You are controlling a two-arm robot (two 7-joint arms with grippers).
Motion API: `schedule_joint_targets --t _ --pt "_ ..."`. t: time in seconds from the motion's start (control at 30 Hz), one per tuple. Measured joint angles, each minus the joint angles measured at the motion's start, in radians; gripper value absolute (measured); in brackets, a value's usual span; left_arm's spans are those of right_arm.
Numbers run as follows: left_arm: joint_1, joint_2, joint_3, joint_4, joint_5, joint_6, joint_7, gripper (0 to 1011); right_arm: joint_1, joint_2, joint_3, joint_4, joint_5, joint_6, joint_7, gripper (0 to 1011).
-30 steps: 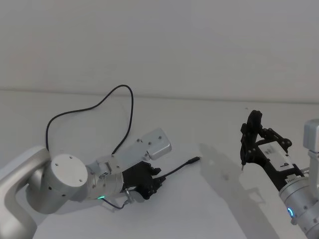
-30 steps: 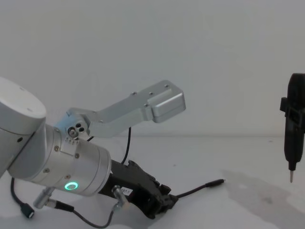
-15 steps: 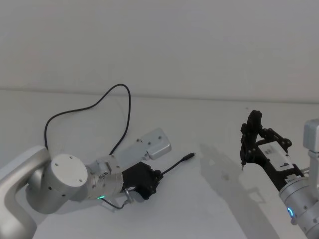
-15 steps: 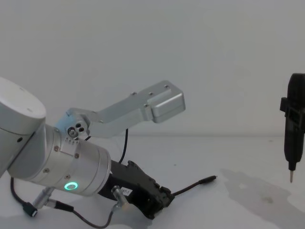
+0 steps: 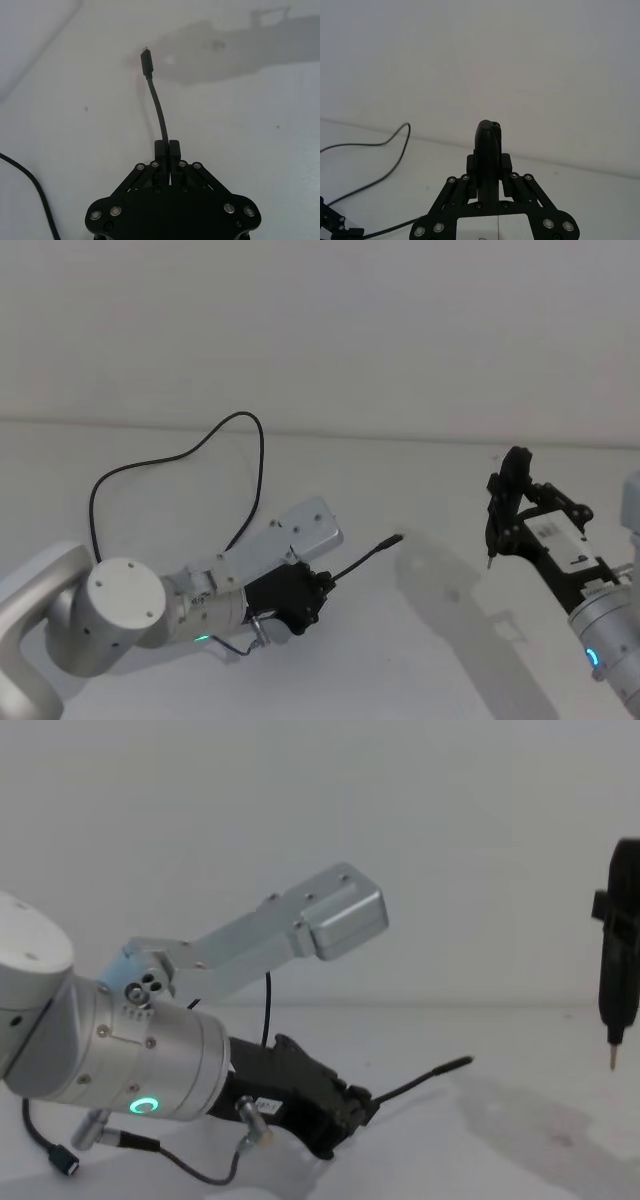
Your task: Pick up the data cable with the one hand.
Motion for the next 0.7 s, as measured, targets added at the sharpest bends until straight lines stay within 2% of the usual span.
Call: schedule_joint_targets --t 0.17,0.37,0.7 --pt "0.023 0.018 -0.017 -0.025 -0.006 -0.081 -0.002 43 -0.002 0.01 0.013 -0.034 0.014 -0.003 0.02 268" --pt "0.043 0.045 -0.036 -0.054 -0.021 -0.147 -0.021 43 -0.003 0.018 0.031 -0.075 0.035 -0.005 0.047 268" --pt "0.063 0.076 -0.059 -0.087 -0.031 -0.196 -0.043 43 0.003 0.023 0.053 -0.119 0.07 -0.005 0.085 268"
